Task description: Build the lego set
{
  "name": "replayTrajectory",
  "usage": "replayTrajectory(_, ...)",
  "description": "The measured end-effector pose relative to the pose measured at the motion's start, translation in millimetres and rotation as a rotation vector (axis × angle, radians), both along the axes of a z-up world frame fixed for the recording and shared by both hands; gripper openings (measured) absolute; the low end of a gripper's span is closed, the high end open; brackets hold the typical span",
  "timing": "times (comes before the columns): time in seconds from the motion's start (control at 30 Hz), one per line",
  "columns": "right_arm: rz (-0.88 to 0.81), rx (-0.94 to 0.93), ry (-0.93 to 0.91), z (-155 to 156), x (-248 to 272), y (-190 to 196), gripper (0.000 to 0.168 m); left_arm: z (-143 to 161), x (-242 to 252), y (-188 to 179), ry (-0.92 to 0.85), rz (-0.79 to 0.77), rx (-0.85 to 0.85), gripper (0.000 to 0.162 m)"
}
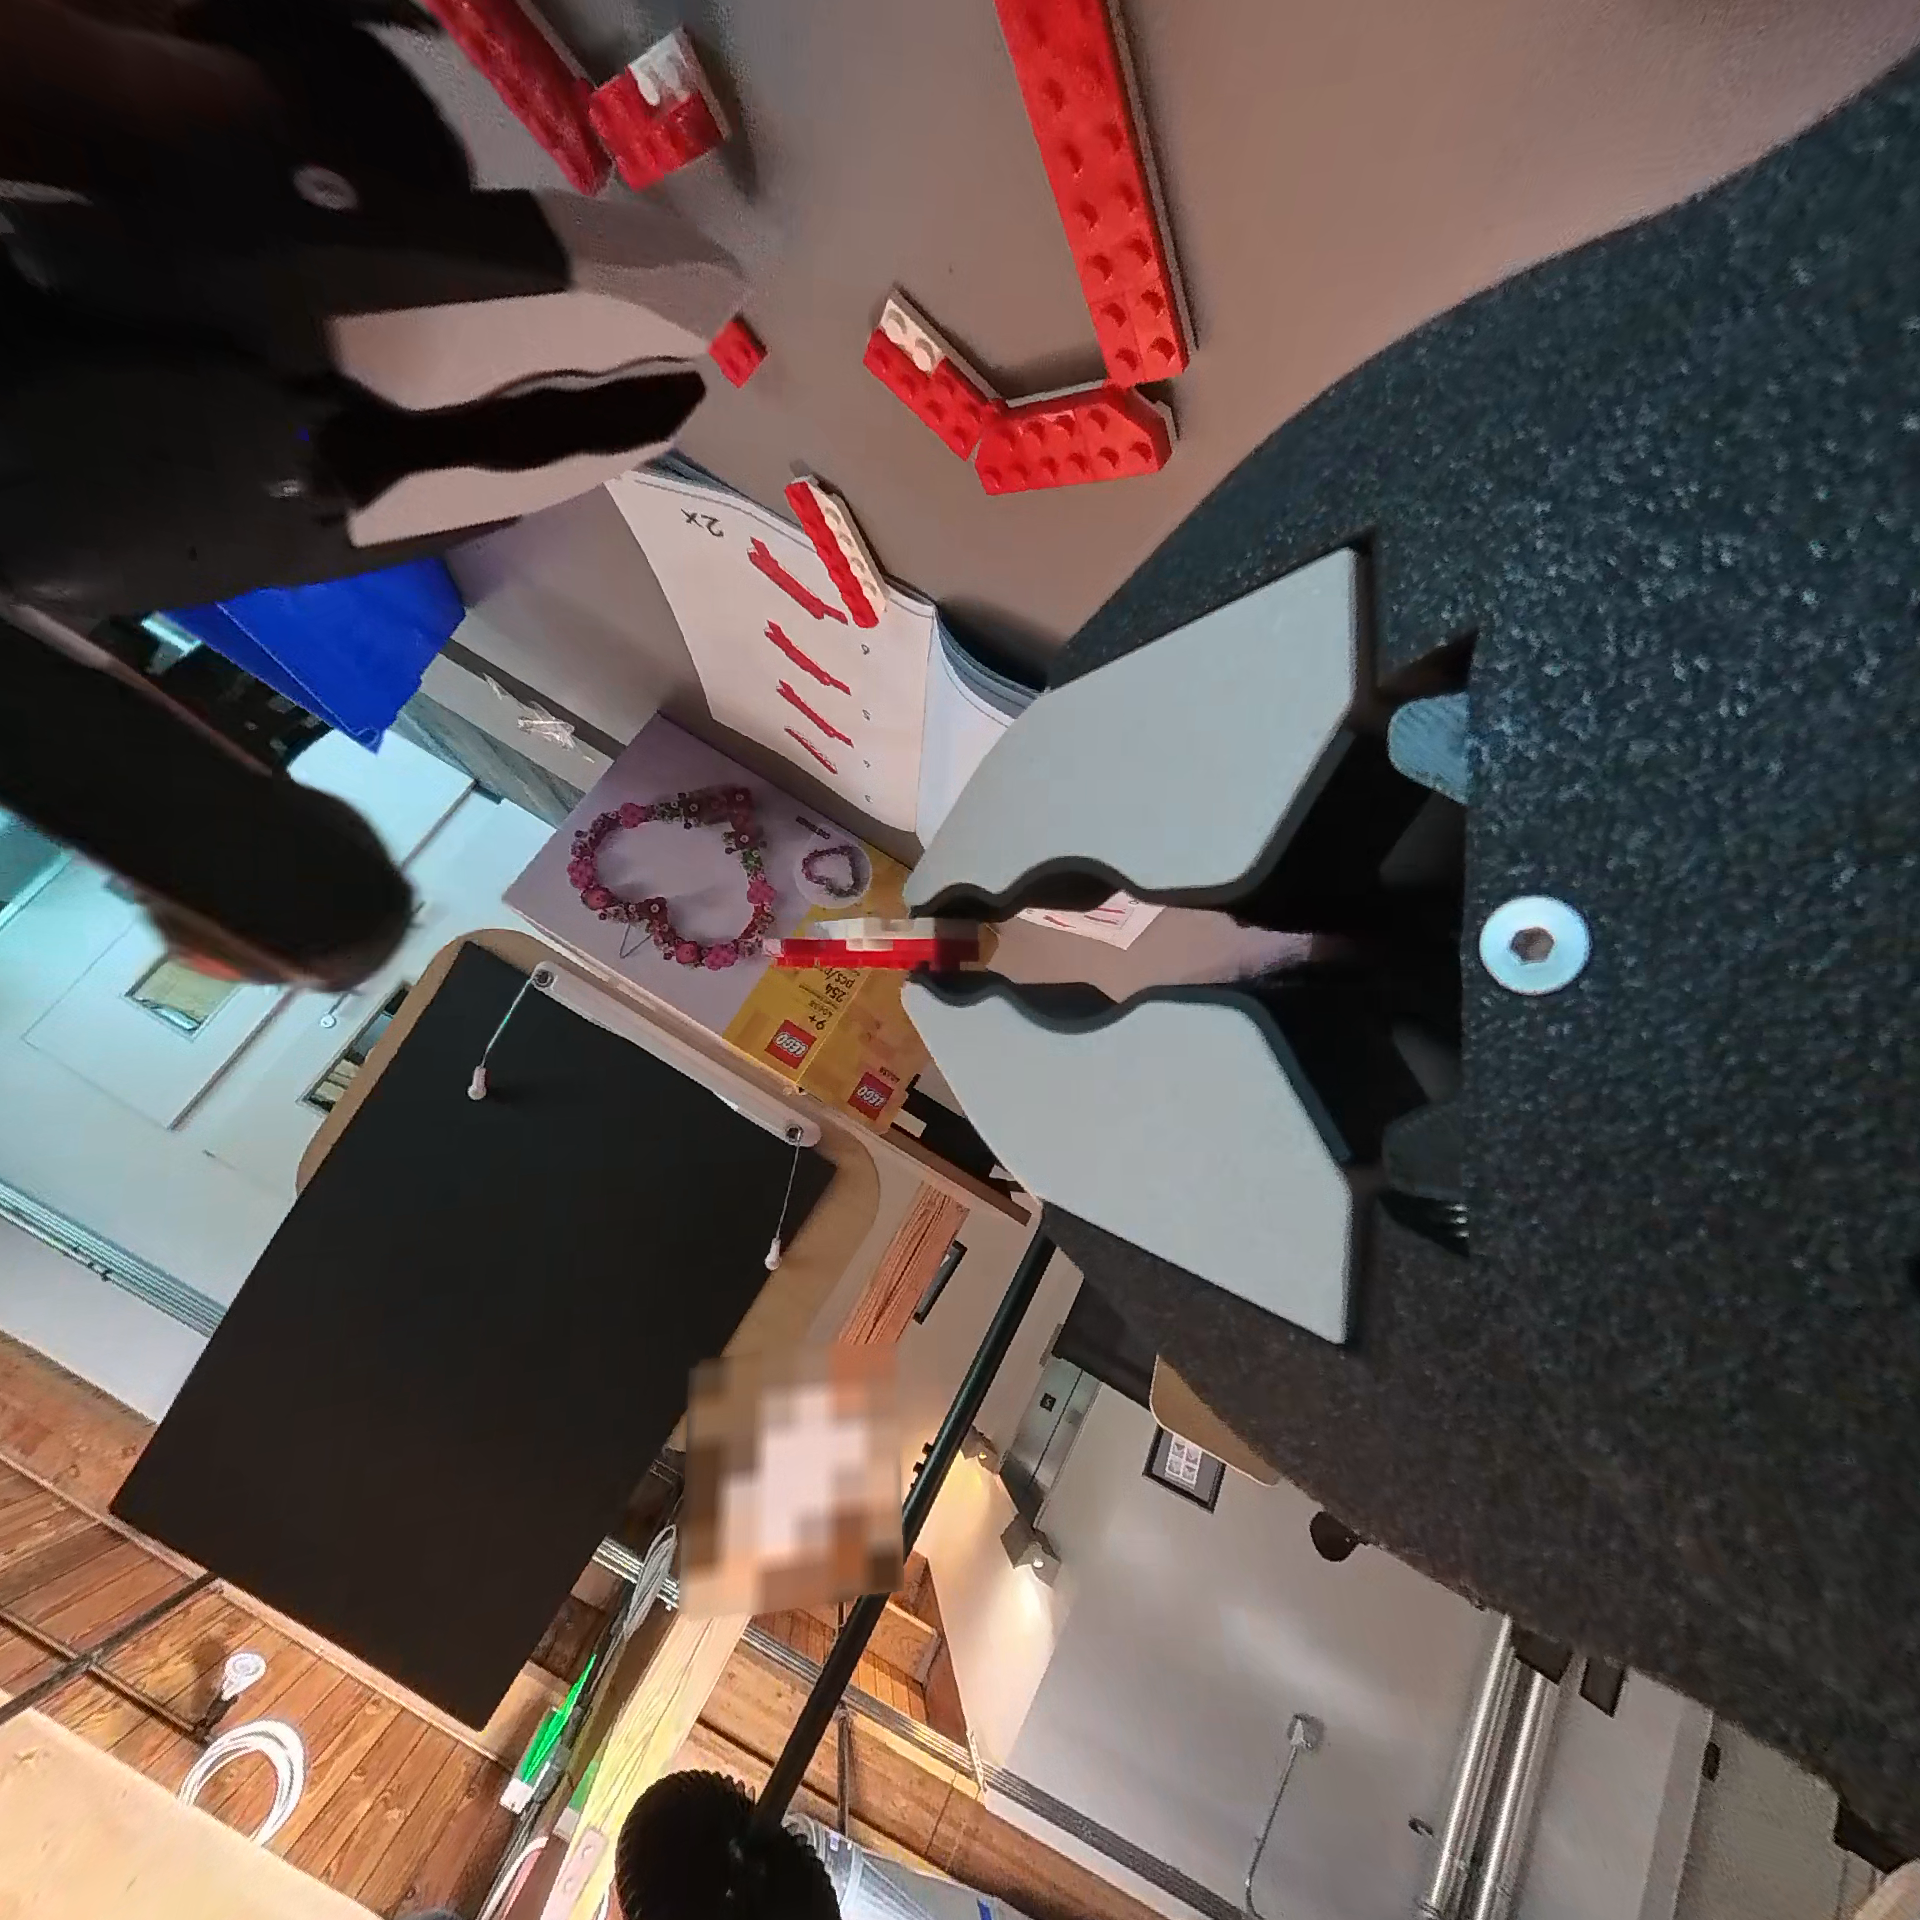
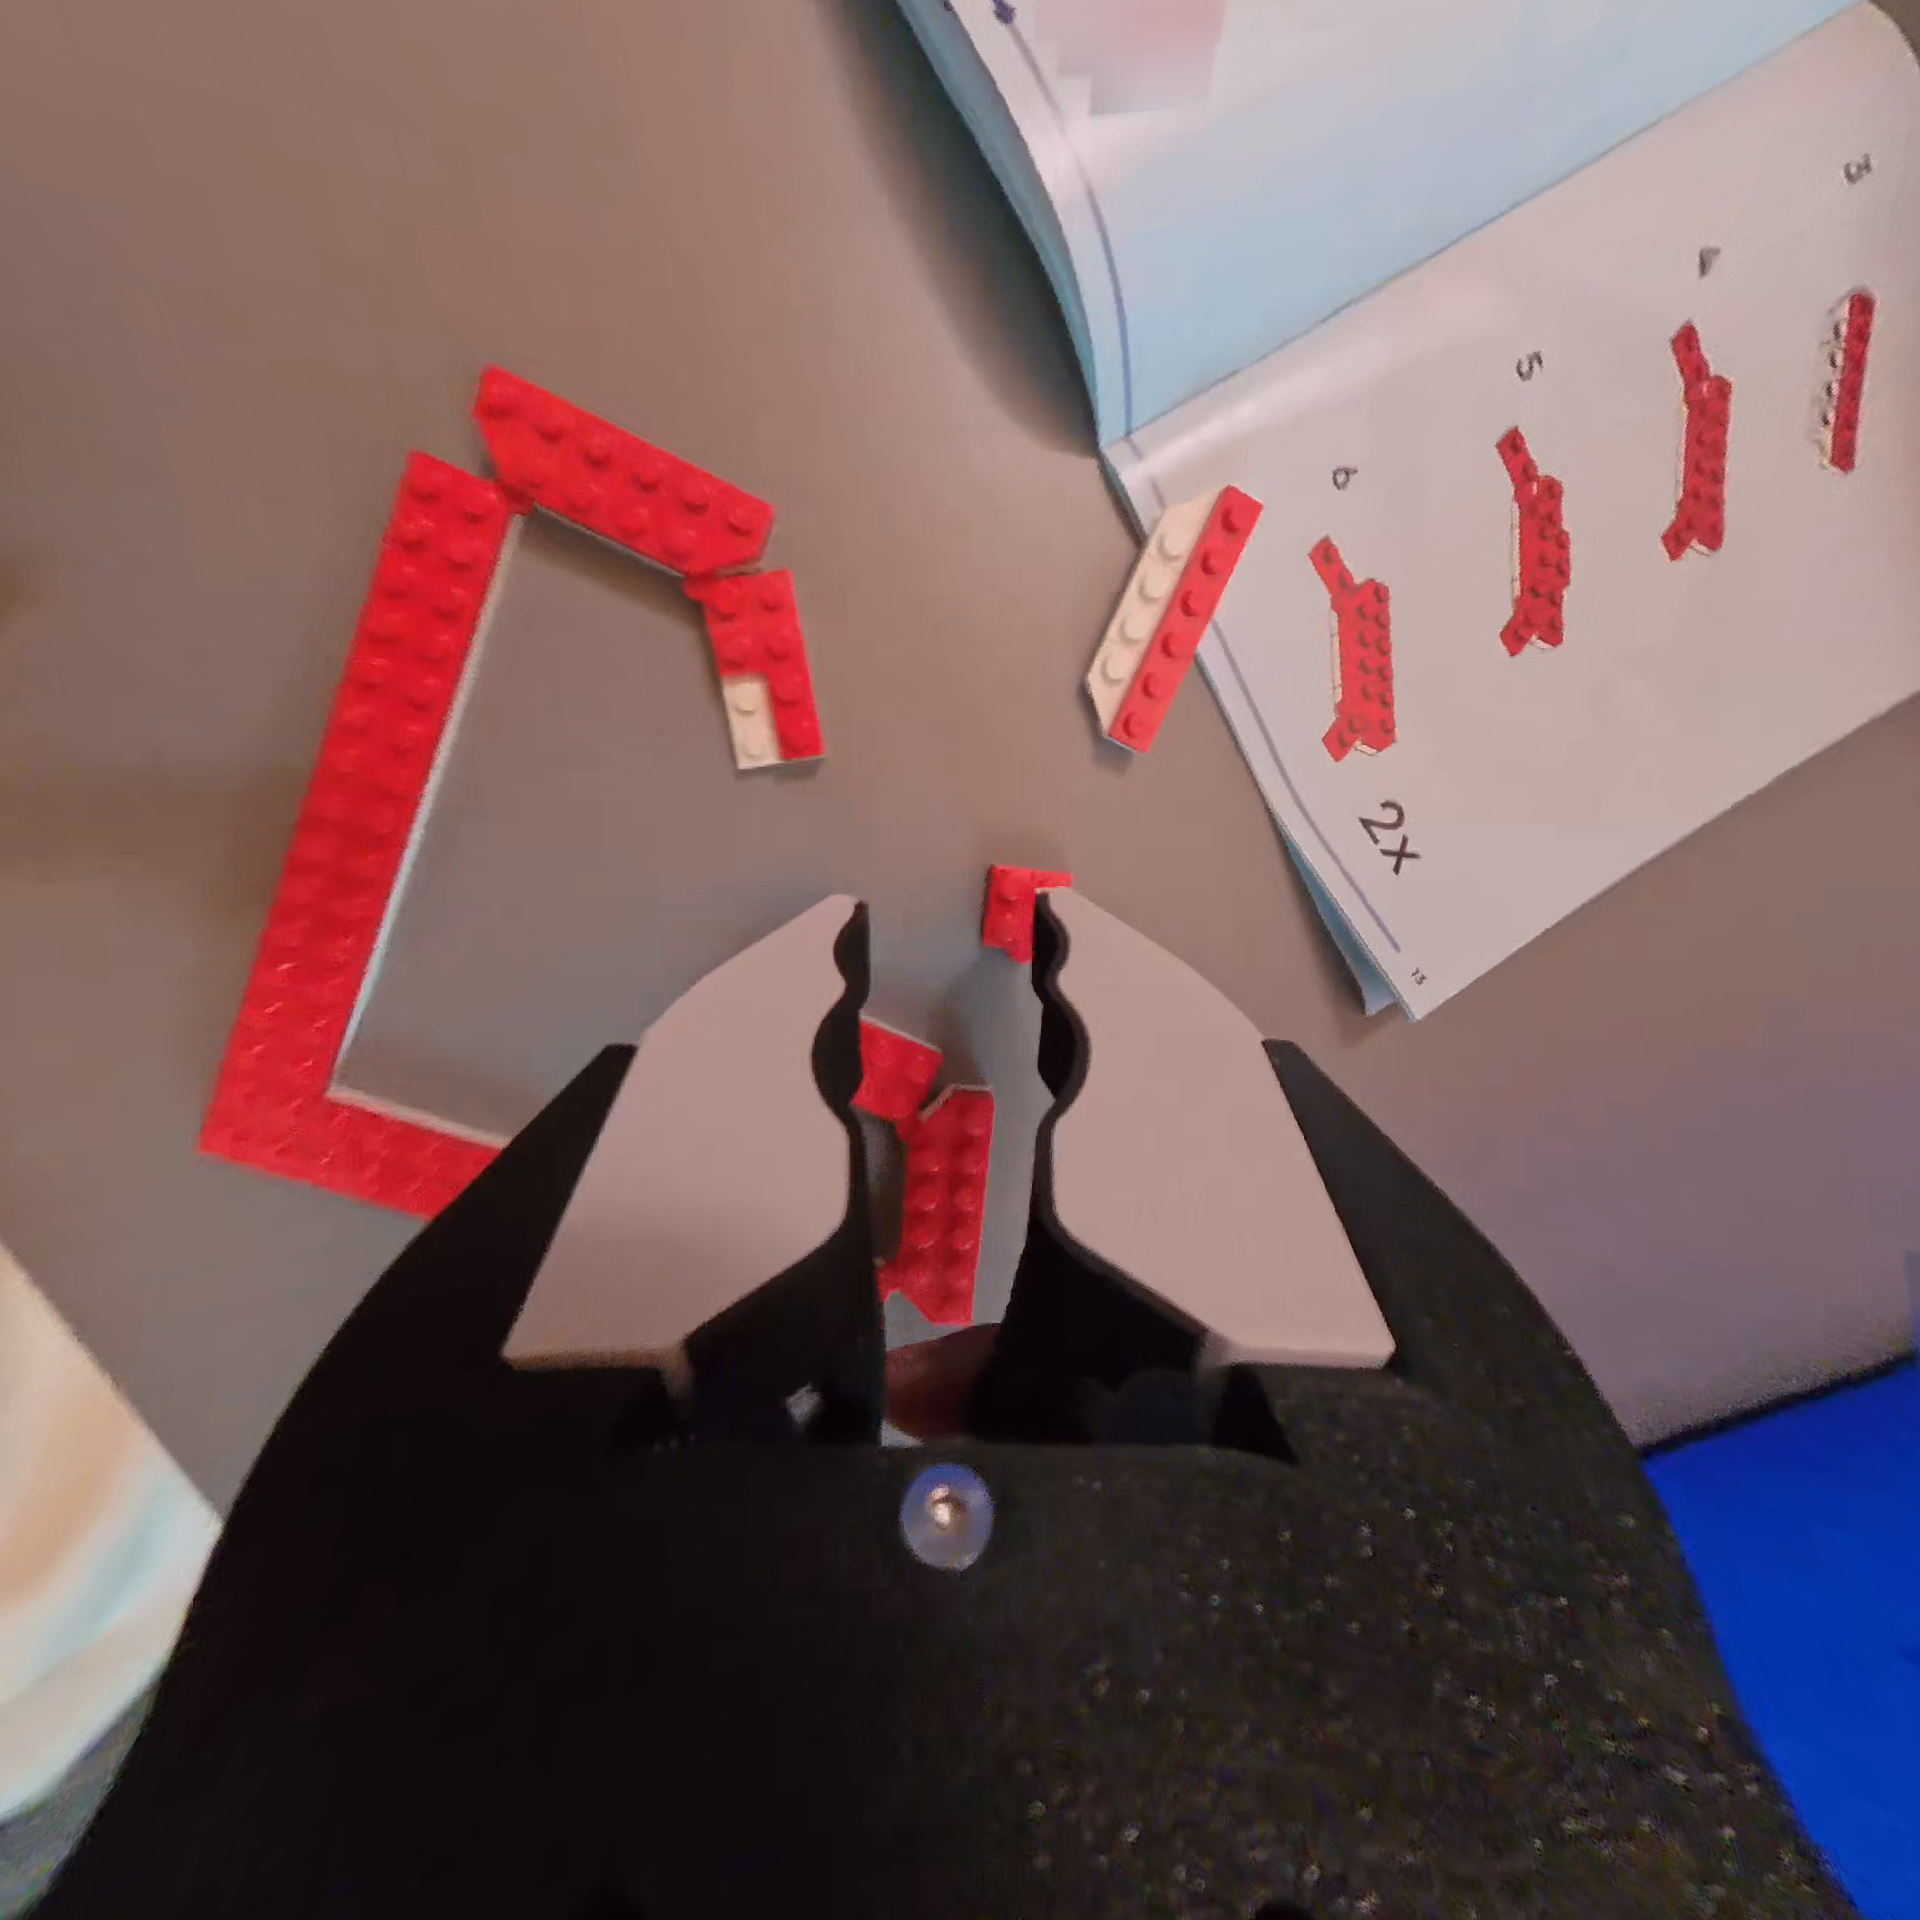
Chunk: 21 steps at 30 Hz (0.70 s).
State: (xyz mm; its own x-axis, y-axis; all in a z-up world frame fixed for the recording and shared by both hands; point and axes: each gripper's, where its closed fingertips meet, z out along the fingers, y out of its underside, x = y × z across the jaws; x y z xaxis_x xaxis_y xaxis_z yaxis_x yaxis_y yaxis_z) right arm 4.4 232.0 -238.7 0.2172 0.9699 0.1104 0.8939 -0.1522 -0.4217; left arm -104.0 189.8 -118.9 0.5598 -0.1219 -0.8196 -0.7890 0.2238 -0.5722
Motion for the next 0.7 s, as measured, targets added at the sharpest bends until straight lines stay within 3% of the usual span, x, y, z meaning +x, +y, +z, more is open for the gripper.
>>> replayTrajectory(0.13, 0.16, -0.031, 0.065, 18.6, 13.1, 9.6, 0.021, -0.3, 0.0, -0.1, -0.014, -0.01, -0.005, 0.008)
replayTrajectory(0.37, 0.164, -0.028, 0.055, -2.4, 14.6, 33.7, 0.004, 1.4, 4.9, -0.3, 0.006, -0.015, 0.002, 0.008)
replayTrajectory(0.47, 0.145, -0.021, 0.02, -14.0, 17.1, 30.7, 0.003, -0.2, 6.7, 0.2, 0.007, -0.021, -0.002, 0.008)
replayTrajectory(0.7, 0.174, -0.072, 0.079, -7.0, 8.7, -6.0, 0.003, -3.2, 9.0, 0.6, 0.008, -0.03, -0.008, 0.008)
